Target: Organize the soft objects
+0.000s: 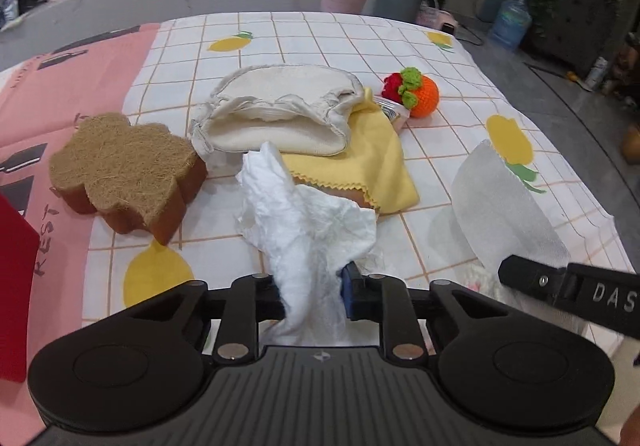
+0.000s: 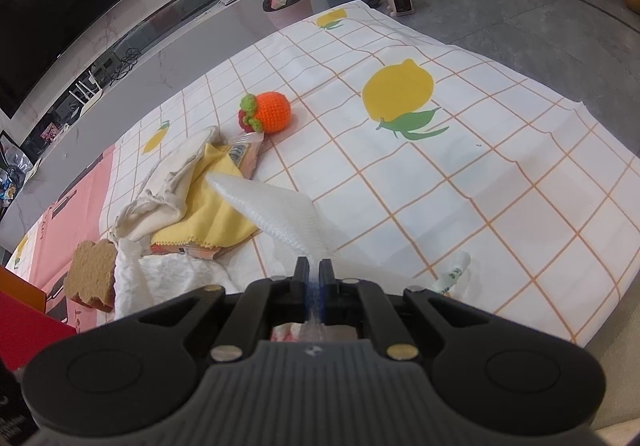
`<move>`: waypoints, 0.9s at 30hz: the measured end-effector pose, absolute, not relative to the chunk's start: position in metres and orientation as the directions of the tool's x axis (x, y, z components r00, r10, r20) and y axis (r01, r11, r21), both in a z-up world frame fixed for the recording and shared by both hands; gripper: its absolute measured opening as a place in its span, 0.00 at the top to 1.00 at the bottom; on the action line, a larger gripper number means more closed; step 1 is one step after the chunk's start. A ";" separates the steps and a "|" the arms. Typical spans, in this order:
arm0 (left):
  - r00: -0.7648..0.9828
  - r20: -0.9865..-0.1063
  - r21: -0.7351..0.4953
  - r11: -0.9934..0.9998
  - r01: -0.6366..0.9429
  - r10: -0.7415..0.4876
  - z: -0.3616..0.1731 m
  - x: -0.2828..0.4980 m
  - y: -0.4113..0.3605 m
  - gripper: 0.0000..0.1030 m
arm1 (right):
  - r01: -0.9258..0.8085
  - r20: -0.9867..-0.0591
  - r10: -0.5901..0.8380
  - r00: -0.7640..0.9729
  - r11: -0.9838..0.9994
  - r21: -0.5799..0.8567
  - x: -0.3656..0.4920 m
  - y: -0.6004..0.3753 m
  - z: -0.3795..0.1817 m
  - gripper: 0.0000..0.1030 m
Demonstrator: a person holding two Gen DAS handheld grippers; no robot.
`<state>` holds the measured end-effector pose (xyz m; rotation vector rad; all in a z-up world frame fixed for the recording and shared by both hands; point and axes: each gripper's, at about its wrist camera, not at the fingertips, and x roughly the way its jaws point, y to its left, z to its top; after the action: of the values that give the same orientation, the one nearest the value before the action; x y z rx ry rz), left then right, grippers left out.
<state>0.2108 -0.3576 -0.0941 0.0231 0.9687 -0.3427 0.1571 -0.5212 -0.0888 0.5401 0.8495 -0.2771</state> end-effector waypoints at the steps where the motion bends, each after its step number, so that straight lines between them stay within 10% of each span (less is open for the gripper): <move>1: 0.512 -0.812 -0.137 0.944 0.300 -0.281 -0.094 0.210 -0.355 0.77 | 0.436 -0.771 -0.023 0.636 0.835 0.335 0.157 -0.520 -0.089 0.98; 27: 0.680 -0.619 -0.128 0.904 0.408 -0.394 0.045 0.146 -0.238 0.80 | 0.327 -0.579 -0.105 0.808 0.898 0.295 0.105 -0.473 -0.015 1.00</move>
<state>0.1465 -0.2379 0.0447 0.0207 0.6897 -0.4501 0.1049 -0.4726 -0.0145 0.3973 0.5874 -0.2375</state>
